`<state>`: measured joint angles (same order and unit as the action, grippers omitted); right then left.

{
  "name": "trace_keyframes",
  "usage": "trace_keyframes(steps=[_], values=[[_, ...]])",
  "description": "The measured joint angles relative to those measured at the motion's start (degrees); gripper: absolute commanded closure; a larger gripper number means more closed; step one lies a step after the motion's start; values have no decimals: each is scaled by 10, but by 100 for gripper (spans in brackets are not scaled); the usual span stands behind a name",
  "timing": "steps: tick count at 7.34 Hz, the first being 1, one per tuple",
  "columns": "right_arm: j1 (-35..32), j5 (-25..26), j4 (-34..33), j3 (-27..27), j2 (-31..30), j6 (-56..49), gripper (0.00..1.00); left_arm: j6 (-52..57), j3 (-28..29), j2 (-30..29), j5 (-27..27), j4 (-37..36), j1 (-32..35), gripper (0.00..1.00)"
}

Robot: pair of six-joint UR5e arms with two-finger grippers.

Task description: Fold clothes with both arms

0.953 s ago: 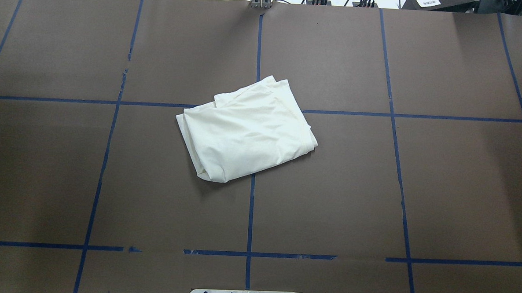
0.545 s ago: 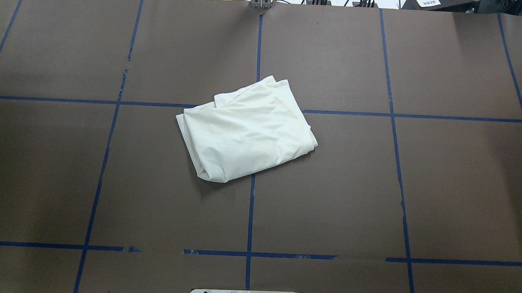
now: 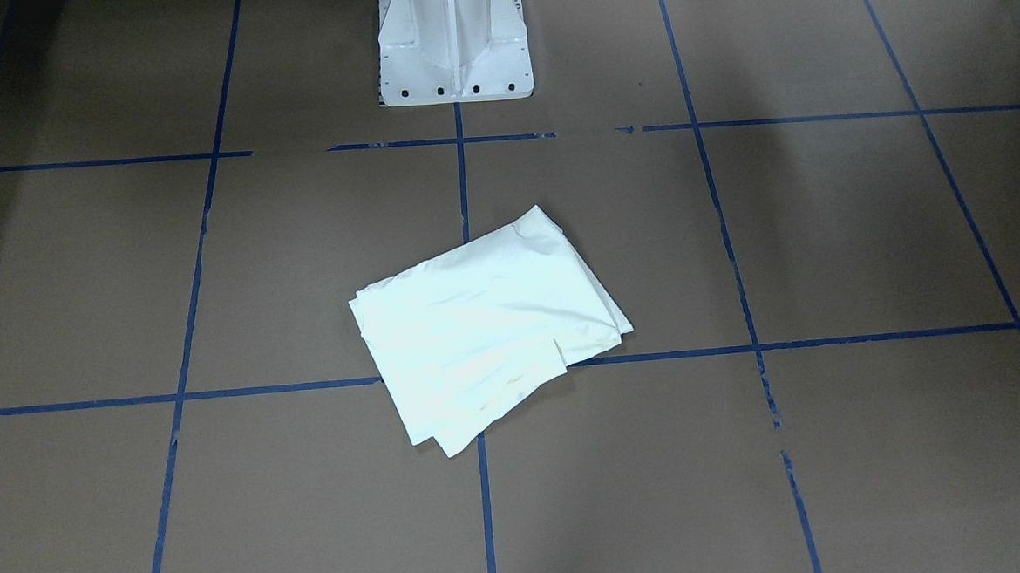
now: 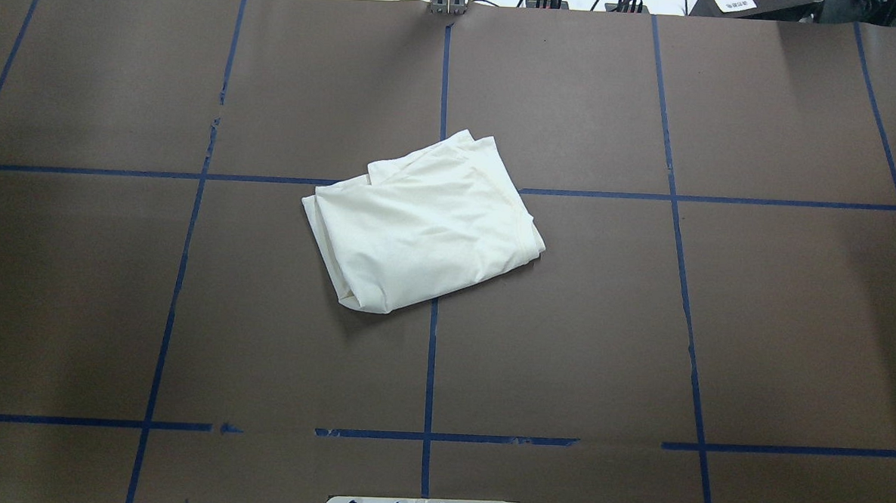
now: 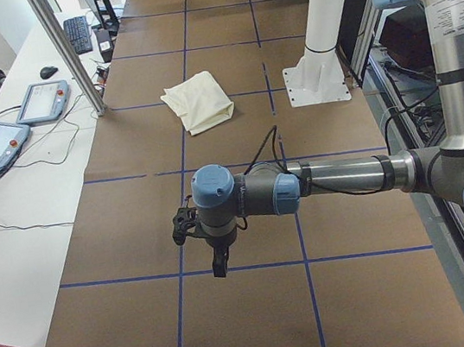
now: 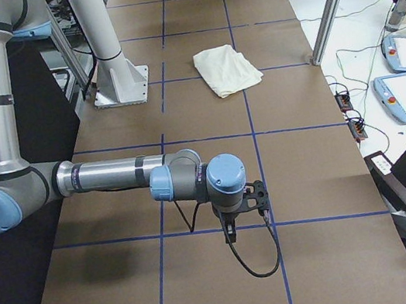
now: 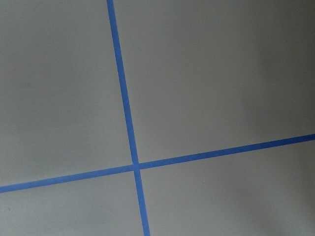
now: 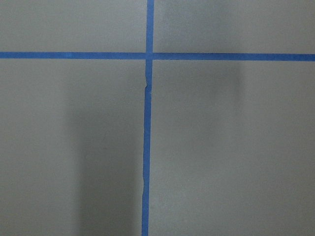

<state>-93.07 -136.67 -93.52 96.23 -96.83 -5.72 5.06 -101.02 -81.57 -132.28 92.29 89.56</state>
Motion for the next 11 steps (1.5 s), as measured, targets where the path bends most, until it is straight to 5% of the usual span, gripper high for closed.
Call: trace_keyframes(steps=[11], values=[[-1,0,0,0,1,0,0,-70,3,-1,-1,7,0,0]])
